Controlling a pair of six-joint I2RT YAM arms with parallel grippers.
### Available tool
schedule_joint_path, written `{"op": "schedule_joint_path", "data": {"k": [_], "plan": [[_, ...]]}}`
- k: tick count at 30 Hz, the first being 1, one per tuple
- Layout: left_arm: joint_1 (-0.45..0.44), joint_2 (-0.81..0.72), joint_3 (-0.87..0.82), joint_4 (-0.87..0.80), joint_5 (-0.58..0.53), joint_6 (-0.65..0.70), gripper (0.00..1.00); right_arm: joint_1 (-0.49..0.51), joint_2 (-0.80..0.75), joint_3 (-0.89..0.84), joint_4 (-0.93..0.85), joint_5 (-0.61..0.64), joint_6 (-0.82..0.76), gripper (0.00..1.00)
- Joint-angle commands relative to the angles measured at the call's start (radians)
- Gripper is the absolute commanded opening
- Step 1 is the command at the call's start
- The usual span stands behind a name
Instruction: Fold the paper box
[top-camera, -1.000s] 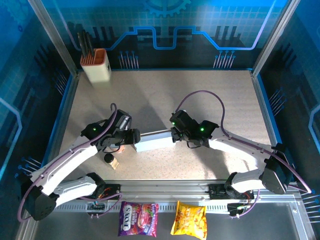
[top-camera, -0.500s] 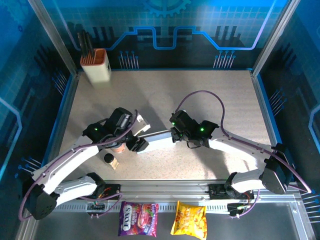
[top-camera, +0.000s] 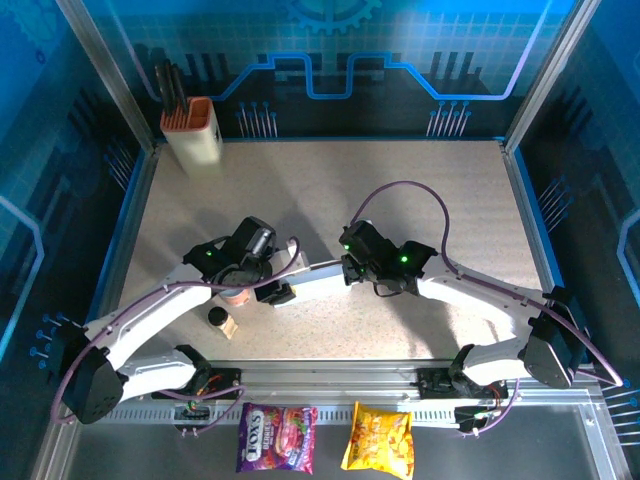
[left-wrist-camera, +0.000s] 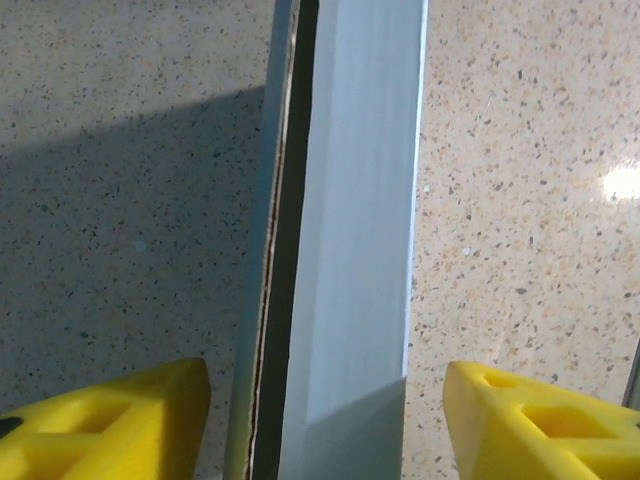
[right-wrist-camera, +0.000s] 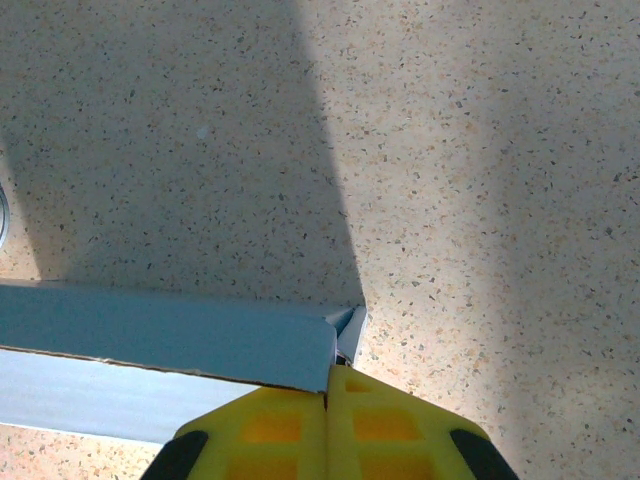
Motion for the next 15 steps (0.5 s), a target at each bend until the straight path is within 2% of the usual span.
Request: {"op": "schedule_joint_path", "data": {"k": [1, 10, 15], "plan": [[-0.006, 0.012, -0.024, 0.021, 0.002, 0.049, 0.61, 0.021, 0.023, -0.009, -0.074, -0.030, 0.014, 0.03], [-0.006, 0.021, -0.048, 0.046, -0.025, 0.048, 0.36, 0.032, 0.005, -0.020, -0.078, -0.023, 0.030, 0.03], [-0.006, 0.029, -0.058, 0.064, -0.039, 0.050, 0.29, 0.045, -0.003, -0.028, -0.083, -0.010, 0.039, 0.03]]}}
